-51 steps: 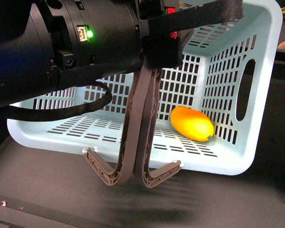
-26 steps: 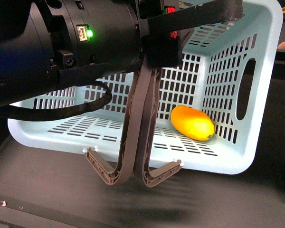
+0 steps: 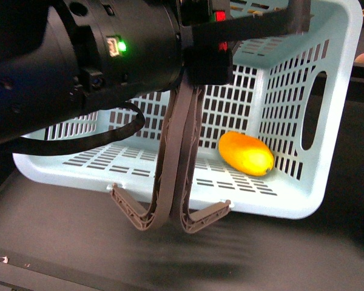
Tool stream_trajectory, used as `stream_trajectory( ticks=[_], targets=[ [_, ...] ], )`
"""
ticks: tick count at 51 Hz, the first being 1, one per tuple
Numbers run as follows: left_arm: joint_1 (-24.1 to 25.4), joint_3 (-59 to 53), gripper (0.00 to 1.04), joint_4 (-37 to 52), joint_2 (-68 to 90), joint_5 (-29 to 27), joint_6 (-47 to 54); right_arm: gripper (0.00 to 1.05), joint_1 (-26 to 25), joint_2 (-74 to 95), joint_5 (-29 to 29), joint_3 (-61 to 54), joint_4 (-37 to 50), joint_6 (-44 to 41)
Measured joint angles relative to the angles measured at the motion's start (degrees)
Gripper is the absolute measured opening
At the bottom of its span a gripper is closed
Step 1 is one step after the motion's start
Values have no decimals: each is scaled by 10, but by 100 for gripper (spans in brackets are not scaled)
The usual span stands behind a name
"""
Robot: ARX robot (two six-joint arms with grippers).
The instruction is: Pick mango with right arm and hold basket with left
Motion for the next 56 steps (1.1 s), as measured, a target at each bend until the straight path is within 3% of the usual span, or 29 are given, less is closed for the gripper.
stream_trajectory(
  ticks=[8,19,37,46,56],
  targets=[
    [14,68,9,-52,42,-37,-1,97,0,0,0,0,0,0],
    [70,174,9,-129,108,-101,-144,97,0,0,0,0,0,0],
    [181,359,9,-327,205,-226,-439,97,0,0,0,0,0,0],
    [216,432,9,-382,249,-257,-544,97,0,0,0,0,0,0],
    [228,467,9,-399,274,-249,-642,97,0,0,0,0,0,0]
  ],
)
